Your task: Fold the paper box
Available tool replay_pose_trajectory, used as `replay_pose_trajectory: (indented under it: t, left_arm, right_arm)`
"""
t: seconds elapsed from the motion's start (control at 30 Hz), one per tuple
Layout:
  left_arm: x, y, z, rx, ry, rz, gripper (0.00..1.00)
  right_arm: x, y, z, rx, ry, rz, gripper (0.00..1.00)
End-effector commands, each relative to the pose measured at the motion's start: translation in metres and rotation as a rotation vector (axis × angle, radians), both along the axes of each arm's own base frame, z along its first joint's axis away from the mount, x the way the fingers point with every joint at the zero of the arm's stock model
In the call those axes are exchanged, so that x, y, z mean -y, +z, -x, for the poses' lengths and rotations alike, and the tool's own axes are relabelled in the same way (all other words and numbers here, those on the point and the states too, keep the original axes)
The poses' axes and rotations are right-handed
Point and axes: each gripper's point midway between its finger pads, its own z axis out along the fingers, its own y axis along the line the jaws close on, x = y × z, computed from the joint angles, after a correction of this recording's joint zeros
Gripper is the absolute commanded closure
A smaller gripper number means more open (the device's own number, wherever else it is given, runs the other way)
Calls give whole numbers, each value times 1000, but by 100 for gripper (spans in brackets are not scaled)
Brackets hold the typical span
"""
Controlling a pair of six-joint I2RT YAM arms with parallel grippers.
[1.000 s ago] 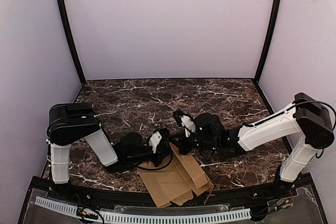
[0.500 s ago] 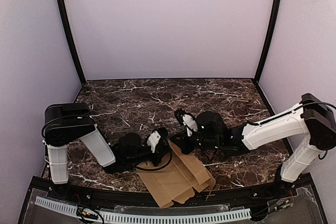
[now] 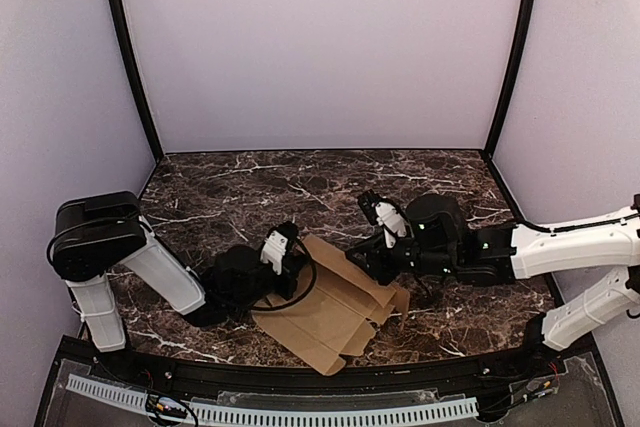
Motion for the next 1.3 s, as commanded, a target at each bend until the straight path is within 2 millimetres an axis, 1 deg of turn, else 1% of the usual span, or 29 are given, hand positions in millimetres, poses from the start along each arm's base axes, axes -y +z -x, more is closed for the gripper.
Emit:
replay_pose_trajectory:
  t: [0.0,0.03,0.17,0.27,0.3,0.33,0.37,0.43,0.5,0.67,0.73,0.83,1.1,1.27]
  left_arm:
    - [-27,-3,-12,-70,183,-11,100]
    - [-32,-9,-14,-89,220,-38,100]
    - [-37,-14,-16,-111,282,-64,100]
    - [-39,-15,-13,-96,322,-82,100]
    - [-42,-16,-13,-91,345,-86,100]
    - [-40,-15,-11,-88,349,-85,100]
    - [-43,-17,-11,-88,378,-94,100]
    - [-44,-19,-9,-92,406,-107,100]
    - [-44,-21,-6,-97,426,-109,100]
    - [-42,-28,1,-104,449,-120,100]
    - [-42,-28,3,-99,456,-127,100]
    - [-43,-29,5,-103,460,-127,100]
    - [-46,-28,8,-140,481,-106,100]
    - [-44,-29,10,-161,473,-97,100]
  right_arm:
    - [17,1,7,-20,5,64,72]
    - [20,1,7,-30,5,67,73]
    - [28,-2,10,-85,-1,96,73]
    - [33,-8,9,-130,-20,118,76]
    - [35,-10,8,-146,-27,126,79]
    - [35,-11,8,-158,-32,124,82]
    - [36,-14,8,-174,-36,128,83]
    - [39,-21,7,-209,-51,142,93]
    - [42,-29,6,-241,-69,160,99]
    - [55,-47,1,-284,-139,204,100]
    - [61,-51,-3,-287,-166,216,100]
    - [64,-56,-5,-290,-186,227,100]
    - [64,-73,-10,-315,-224,245,100]
    - [50,-71,-11,-323,-203,176,100]
